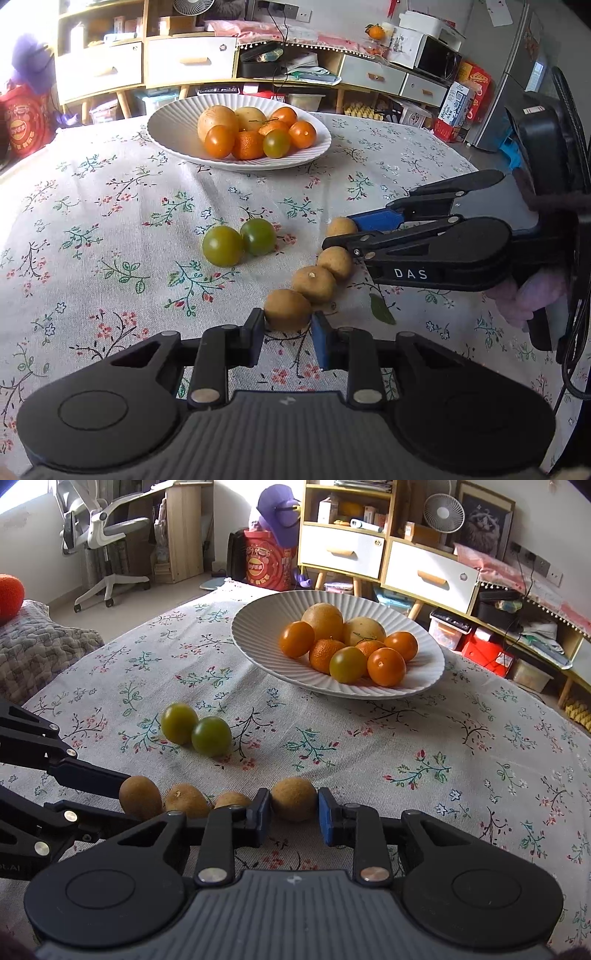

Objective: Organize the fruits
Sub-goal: 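Grasp a brown kiwi with the right gripper while the left gripper grasps another kiwi, then carry both kiwis over the white plate and lower them onto the fruit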

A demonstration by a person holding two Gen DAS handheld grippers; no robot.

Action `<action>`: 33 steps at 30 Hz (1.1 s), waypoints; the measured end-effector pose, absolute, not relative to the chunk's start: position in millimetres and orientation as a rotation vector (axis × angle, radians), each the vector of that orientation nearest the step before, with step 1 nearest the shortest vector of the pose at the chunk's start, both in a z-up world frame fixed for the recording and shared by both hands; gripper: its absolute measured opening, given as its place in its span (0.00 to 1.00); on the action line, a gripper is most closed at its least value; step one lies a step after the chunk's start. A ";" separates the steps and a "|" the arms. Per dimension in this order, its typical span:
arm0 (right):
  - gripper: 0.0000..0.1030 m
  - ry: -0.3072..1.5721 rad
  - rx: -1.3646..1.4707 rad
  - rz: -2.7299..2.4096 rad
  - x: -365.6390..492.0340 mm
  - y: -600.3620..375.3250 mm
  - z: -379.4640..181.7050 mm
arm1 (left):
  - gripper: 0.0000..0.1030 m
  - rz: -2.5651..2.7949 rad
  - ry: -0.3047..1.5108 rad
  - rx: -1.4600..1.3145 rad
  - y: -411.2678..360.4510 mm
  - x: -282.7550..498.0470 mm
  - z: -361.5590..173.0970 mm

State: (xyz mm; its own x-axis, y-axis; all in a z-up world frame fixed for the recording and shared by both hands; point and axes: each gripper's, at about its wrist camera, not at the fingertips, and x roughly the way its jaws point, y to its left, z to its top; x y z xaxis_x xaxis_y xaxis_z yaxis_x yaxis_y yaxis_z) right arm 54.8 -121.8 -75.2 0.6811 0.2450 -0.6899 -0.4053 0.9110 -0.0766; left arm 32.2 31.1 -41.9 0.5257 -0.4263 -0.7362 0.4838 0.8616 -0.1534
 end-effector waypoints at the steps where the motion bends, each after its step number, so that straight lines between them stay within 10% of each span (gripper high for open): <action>1: 0.24 0.738 -0.230 0.369 55.3 -122.0 -74.7 | 0.13 -0.543 0.860 0.073 31.3 32.1 -41.6; 33: 0.24 0.611 -0.044 0.271 99.5 -154.9 -22.1 | 0.13 -0.447 0.738 -0.097 16.6 84.4 -1.5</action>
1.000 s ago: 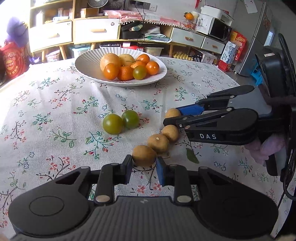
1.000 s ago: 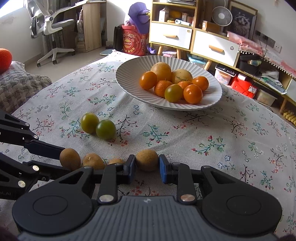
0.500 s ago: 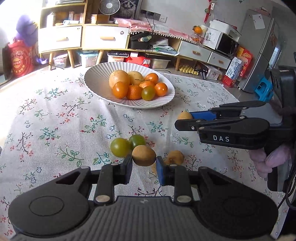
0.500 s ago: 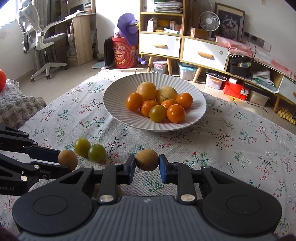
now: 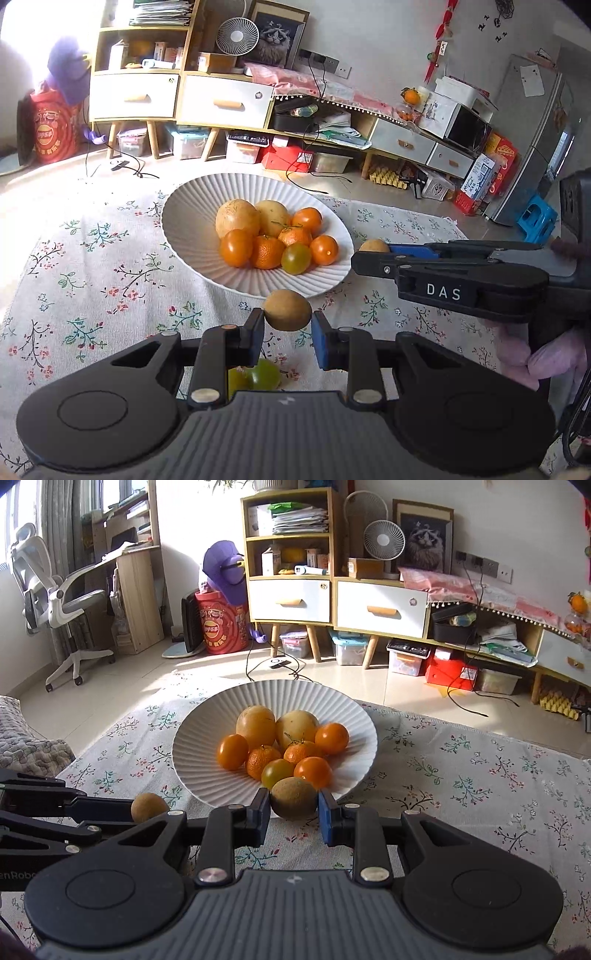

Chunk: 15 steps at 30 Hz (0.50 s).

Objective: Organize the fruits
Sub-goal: 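Carry both kiwis over the white plate and lower them onto the fruit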

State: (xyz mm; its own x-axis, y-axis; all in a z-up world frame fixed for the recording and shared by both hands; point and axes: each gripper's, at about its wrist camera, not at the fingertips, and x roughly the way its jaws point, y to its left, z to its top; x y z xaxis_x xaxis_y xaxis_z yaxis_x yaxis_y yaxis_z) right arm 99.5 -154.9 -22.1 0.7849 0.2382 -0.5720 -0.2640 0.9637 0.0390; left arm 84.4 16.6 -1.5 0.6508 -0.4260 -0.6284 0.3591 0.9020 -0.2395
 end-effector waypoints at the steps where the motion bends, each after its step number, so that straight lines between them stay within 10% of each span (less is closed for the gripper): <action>1: 0.24 0.607 -0.034 0.265 102.5 -156.2 -21.3 | 0.13 -0.442 0.736 -0.098 14.9 86.6 -1.6; 15: 0.24 0.622 0.085 0.190 133.4 -176.8 -31.7 | 0.13 -0.368 0.747 -0.128 -3.8 118.6 -13.5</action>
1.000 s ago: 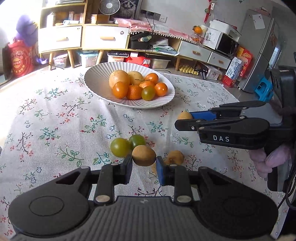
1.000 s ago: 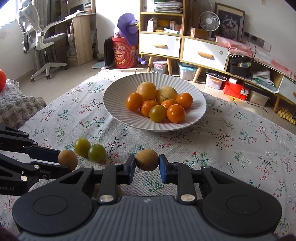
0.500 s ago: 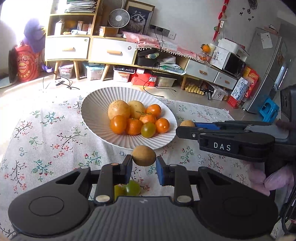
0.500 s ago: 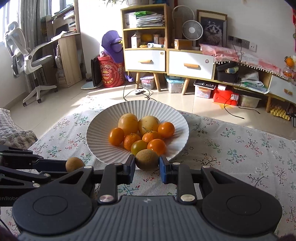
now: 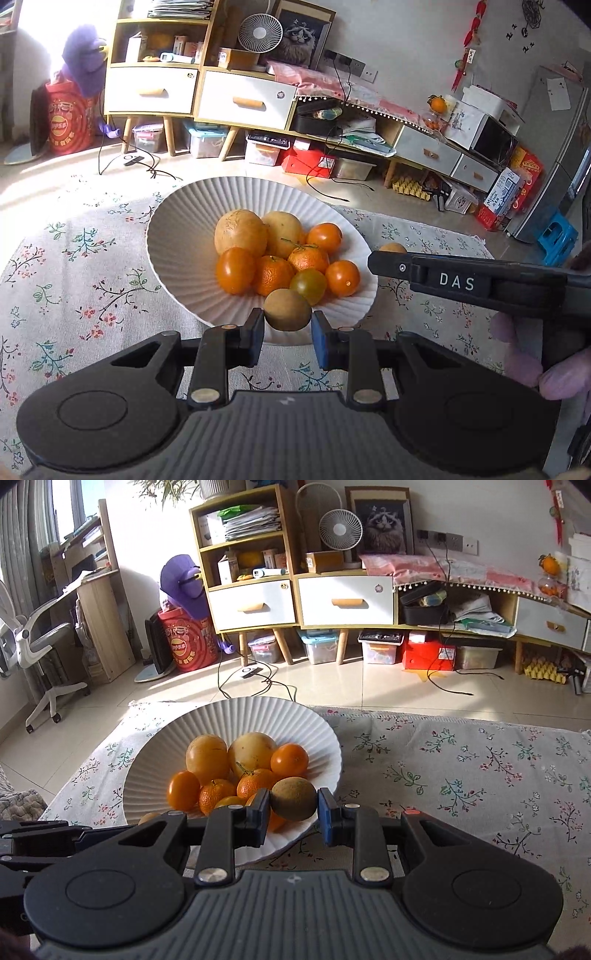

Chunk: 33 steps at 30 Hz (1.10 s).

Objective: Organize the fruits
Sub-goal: 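Carry both kiwis over the white plate and lower them onto the fruit, then open both grippers to release the kiwis in the plate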

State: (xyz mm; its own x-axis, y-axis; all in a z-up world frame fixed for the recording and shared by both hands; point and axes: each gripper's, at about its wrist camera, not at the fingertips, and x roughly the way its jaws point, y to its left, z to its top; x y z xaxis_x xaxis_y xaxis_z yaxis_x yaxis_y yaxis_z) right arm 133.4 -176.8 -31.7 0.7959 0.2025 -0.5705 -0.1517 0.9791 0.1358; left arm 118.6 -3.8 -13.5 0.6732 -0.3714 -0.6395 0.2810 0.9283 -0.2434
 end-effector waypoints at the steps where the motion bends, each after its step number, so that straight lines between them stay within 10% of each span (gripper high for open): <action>1: 0.24 0.624 0.096 0.188 135.0 -178.4 -32.1 | 0.13 -0.363 0.749 -0.129 -4.7 119.8 -14.4; 23: 0.24 0.650 0.175 0.203 154.5 -184.6 -39.1 | 0.13 -0.330 0.745 -0.120 -14.4 130.3 -17.4; 33: 0.43 0.630 0.169 0.220 148.3 -186.2 -33.5 | 0.40 -0.349 0.741 -0.095 -12.7 130.5 -14.3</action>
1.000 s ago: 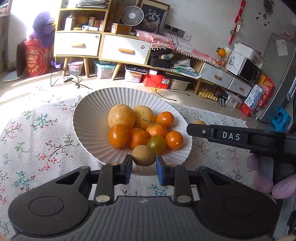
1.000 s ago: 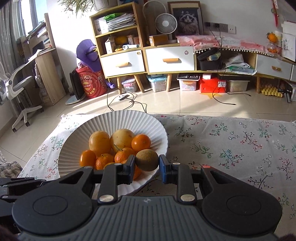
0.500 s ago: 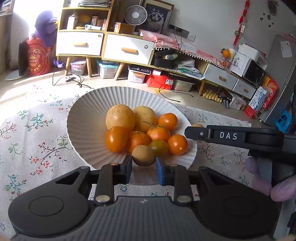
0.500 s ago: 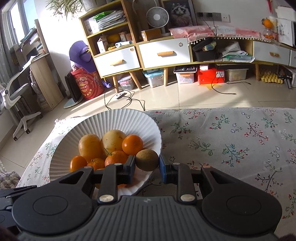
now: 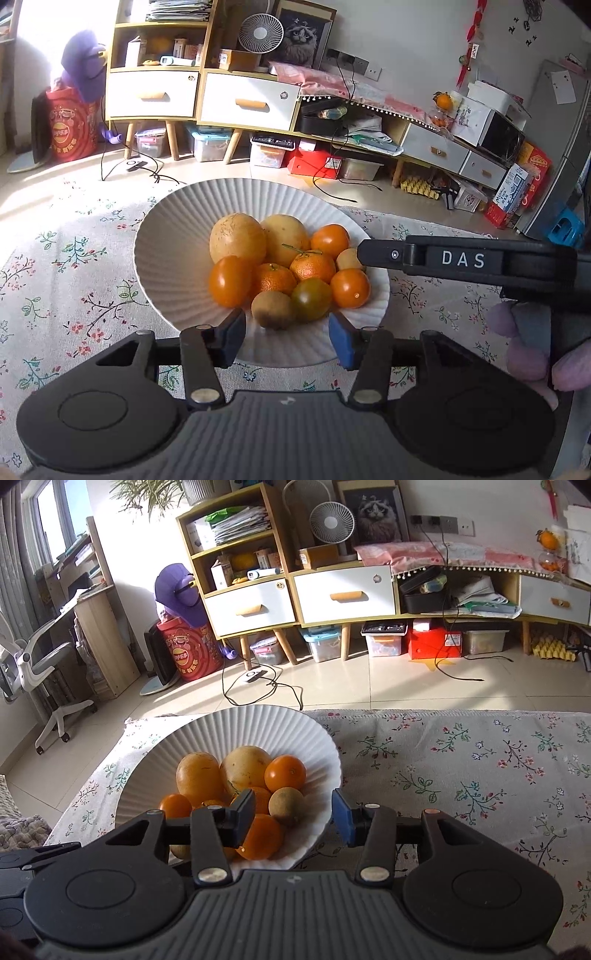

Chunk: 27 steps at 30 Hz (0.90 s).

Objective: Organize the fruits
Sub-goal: 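Open both grippers to release the kiwis in the plate, then withdraw both grippers from the plate toward the remaining kiwis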

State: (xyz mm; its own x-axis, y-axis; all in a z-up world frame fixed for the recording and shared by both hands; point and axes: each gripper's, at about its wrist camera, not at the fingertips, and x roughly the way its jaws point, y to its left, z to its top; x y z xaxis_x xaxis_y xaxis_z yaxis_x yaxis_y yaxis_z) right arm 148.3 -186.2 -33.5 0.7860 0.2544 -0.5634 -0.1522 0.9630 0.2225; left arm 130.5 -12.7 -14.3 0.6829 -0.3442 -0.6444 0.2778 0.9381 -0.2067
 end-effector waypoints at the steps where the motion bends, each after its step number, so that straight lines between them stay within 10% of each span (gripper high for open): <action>1: 0.45 0.629 0.171 0.221 147.4 -186.7 -32.3 | 0.42 -0.352 0.743 -0.093 -12.4 130.1 -13.9; 9: 0.63 0.640 0.138 0.209 133.3 -192.4 -28.5 | 0.71 -0.364 0.702 0.013 -7.6 112.3 -4.6; 27: 0.93 0.655 0.061 0.236 81.4 -188.6 -26.5 | 0.90 -0.416 0.709 0.099 21.9 71.7 -1.8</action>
